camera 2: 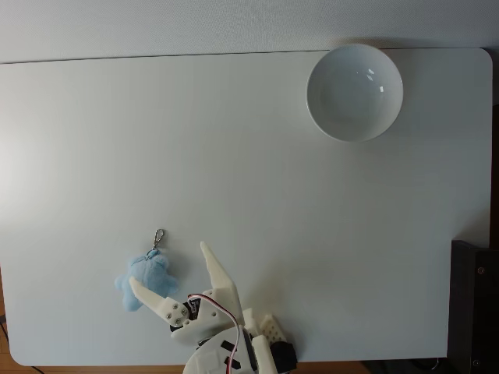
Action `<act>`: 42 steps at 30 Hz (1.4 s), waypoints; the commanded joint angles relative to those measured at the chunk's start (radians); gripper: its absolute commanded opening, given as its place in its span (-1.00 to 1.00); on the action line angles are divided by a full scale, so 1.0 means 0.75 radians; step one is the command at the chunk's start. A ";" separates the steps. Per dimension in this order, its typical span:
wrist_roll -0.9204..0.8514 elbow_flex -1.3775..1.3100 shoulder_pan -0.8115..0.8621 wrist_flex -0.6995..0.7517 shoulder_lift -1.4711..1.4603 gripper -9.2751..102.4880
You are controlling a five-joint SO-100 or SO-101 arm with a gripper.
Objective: Grasp a skyblue doll and put it into the bowl.
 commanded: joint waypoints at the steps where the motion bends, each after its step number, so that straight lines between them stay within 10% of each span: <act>1: -0.008 -0.055 -0.125 -0.018 -0.082 0.13; 17: 0.014 -0.031 -0.736 -0.008 -0.407 0.13; 42: -0.008 -0.027 -0.734 0.168 -0.822 0.13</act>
